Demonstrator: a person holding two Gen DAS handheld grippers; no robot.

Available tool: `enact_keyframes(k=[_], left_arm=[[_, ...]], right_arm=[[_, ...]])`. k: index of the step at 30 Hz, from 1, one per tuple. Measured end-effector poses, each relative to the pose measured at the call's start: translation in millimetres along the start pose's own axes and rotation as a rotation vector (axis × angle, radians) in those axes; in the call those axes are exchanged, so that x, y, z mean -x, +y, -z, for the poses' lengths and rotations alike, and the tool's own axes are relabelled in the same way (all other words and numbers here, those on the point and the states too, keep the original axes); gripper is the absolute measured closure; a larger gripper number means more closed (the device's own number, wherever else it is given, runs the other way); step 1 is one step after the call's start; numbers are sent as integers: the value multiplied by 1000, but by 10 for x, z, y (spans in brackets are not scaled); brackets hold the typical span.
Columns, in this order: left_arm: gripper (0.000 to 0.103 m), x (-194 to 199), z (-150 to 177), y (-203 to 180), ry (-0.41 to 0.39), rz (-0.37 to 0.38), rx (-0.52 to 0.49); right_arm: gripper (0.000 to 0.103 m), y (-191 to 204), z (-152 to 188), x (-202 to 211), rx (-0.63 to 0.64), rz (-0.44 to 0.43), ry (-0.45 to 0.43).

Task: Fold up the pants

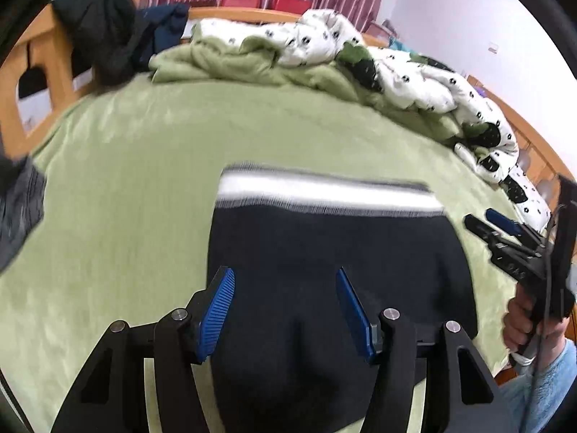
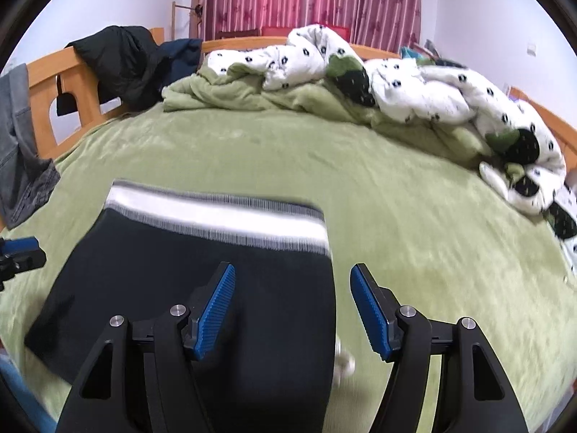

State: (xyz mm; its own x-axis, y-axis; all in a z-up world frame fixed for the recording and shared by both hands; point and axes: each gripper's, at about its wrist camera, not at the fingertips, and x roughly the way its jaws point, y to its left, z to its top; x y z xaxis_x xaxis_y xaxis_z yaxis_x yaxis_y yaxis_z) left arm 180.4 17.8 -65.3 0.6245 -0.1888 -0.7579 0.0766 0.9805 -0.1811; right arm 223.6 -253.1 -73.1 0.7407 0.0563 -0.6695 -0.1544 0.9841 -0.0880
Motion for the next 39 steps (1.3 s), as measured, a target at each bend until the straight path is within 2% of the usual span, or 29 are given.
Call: enact_keyframes(k=[4,7,9,12,15,17,20,21,22,25,27,29,30,31,32,33,36,38,39], left_arm=[[47,-105,-292,-109,-41,-35,-36],[47,-262,-356,-142,-53,-46,-49],[47,-444,-367,-136,-26,-71,-36],[47,-646,-372,-114,15,-76,-23],[47,-805,-365,-80,29,-104,-14],[47,-894,-353,-15,43,-110,6],[47,-1045,-319,129,69,-97,57],[45,-1084,-308,188,74,-85,67],[44,-1104,-296,234,76,-62,76],[43,-1111,-275,372,92,18,128],[43,-1098,-277,411,100,28,142],[43,-1093,-278,458,106,35,168],[43,-1104,-273,492,114,42,191],[43,-1115,-274,513,123,51,210],[44,-1125,-280,529,136,55,233],[44,-1130,-293,535,147,53,248],[47,-1125,-320,516,148,61,278],[47,-1151,-319,515,154,64,288],[47,-1169,-320,508,161,59,289]], right_arm=[[38,32,-224,-103,7,14,-26],[38,3,-264,-236,-9,32,-42],[38,-47,-218,-392,-34,31,-17],[38,-108,-170,-649,-47,-2,76],[38,-151,-142,-765,-39,25,81],[38,-194,-133,-863,-46,14,99],[37,-280,-144,-1000,-95,-36,120],[34,-317,-154,-1031,-109,-53,127],[30,-355,-162,-1049,-124,-61,134],[30,-522,-133,-1134,-226,-123,170],[30,-564,-93,-1220,-279,-182,203],[37,-623,-77,-1265,-334,-260,226],[48,-665,-72,-1287,-377,-314,245],[53,-687,-68,-1304,-408,-352,258],[53,-686,-68,-1299,-428,-366,262],[53,-668,-78,-1297,-420,-357,261],[45,-531,-113,-1284,-360,-318,245],[44,-494,-125,-1277,-359,-296,242],[48,-488,-129,-1272,-362,-286,239]])
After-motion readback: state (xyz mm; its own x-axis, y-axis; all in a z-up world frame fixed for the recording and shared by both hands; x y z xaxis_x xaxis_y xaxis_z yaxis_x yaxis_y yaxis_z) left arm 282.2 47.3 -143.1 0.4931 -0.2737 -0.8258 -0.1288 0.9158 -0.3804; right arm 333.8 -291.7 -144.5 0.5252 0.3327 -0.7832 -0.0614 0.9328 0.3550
